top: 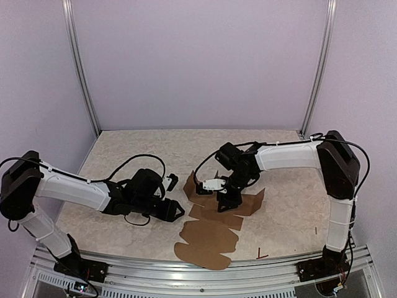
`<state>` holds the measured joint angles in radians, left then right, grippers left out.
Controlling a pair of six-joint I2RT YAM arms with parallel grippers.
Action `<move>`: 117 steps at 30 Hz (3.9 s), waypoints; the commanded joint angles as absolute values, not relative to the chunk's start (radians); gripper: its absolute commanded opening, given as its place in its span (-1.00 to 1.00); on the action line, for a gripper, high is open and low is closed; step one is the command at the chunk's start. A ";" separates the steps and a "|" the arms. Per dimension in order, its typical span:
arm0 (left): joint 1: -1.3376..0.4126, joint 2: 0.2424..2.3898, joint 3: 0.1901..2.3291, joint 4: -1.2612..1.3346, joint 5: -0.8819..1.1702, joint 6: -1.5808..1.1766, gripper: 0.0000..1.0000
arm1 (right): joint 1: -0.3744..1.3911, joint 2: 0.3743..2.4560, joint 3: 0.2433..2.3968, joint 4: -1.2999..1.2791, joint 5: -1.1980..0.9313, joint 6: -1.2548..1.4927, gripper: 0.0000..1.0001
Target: Fold the paper box
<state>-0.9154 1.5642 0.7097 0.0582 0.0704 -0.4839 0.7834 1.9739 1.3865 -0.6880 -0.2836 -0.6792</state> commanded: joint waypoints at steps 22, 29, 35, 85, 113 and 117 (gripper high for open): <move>-0.753 1.756 0.784 0.239 0.171 -0.611 0.19 | 0.809 2.207 1.533 -0.640 -0.225 -0.451 -0.04; -0.753 1.840 0.828 0.282 0.284 -0.626 0.16 | 0.809 2.210 1.528 -0.631 -0.247 -0.436 -0.04; -0.756 1.863 0.847 0.292 0.309 -0.623 0.13 | 0.806 2.219 1.525 -0.630 -0.270 -0.430 -0.04; -0.862 1.944 1.002 0.207 0.413 -0.407 0.02 | 0.702 2.044 1.501 -0.680 -0.434 -0.428 -0.01; -0.861 1.943 1.006 0.207 0.440 -0.372 0.01 | 0.620 1.982 1.417 -0.715 -0.461 -0.604 0.00; -0.859 1.933 1.001 0.209 0.442 -0.370 0.01 | 0.620 1.955 1.353 -0.683 -0.401 -0.686 -0.01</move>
<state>-0.8646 1.9320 0.9936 0.2142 0.4404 -0.3908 0.6197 1.9560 1.3968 -0.6876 -0.4351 -0.6182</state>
